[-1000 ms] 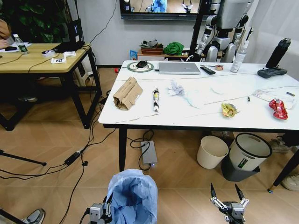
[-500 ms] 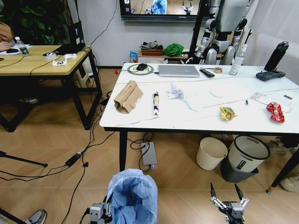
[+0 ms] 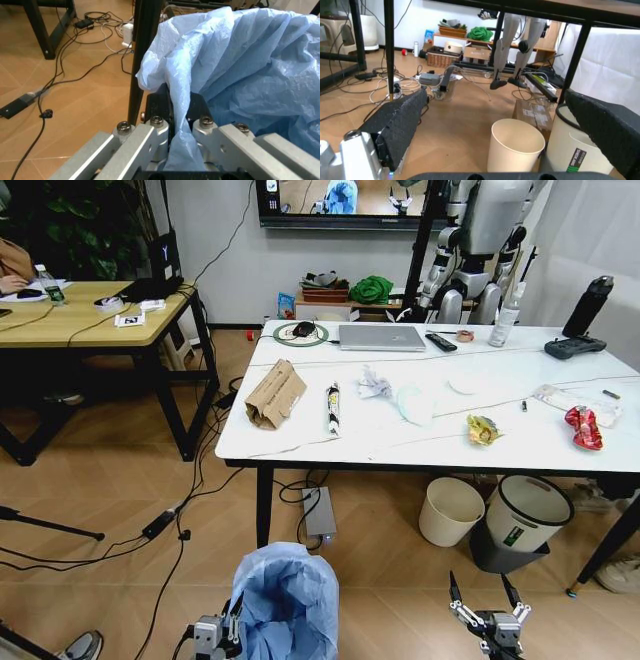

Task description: Pick up the trash bin and place the trash from the table into it.

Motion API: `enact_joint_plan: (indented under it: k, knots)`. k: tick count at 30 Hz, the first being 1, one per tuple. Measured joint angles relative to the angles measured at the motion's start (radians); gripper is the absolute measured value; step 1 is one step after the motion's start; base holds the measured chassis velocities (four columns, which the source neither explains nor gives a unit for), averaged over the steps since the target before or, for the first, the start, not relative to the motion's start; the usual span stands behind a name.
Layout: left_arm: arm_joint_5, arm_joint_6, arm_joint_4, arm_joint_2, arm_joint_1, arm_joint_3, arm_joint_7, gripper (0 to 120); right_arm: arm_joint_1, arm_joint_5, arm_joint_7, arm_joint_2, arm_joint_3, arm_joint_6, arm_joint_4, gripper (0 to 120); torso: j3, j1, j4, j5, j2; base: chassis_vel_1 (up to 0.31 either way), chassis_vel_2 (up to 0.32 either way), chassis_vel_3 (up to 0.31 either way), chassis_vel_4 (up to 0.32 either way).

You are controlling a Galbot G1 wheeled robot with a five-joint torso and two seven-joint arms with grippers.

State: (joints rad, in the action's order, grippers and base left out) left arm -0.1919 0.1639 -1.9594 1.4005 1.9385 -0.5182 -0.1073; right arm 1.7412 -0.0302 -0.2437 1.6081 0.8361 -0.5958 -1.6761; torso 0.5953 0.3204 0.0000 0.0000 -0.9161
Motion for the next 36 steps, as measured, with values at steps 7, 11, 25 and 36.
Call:
enact_joint_plan:
  k: [7,11,25,36]
  knots:
    - [-0.001,0.0,0.001,0.0,0.0,-0.002,0.0,1,-0.003,0.002,-0.001,0.0,-0.007,0.0,0.007,100,0.017,0.014,0.0,0.0,-0.031,0.0,0.0,0.0,0.0]
    - [-0.001,-0.001,0.001,0.001,0.0,-0.002,-0.001,1,-0.006,0.002,-0.001,0.0,-0.008,0.0,0.012,100,0.031,0.023,0.0,0.0,-0.054,0.0,0.0,0.0,0.0]
    - [0.0,-0.001,0.001,0.003,0.001,-0.002,-0.002,1,-0.007,0.004,-0.002,0.0,-0.009,-0.002,0.017,100,0.063,0.048,0.0,0.0,-0.111,0.0,0.0,0.0,0.0]
    - [0.004,0.0,0.002,0.004,0.002,0.004,-0.004,1,-0.005,0.003,-0.002,0.0,-0.009,-0.005,0.018,100,0.099,0.077,-0.0001,0.0001,-0.175,0.0,0.0,0.0,0.0]
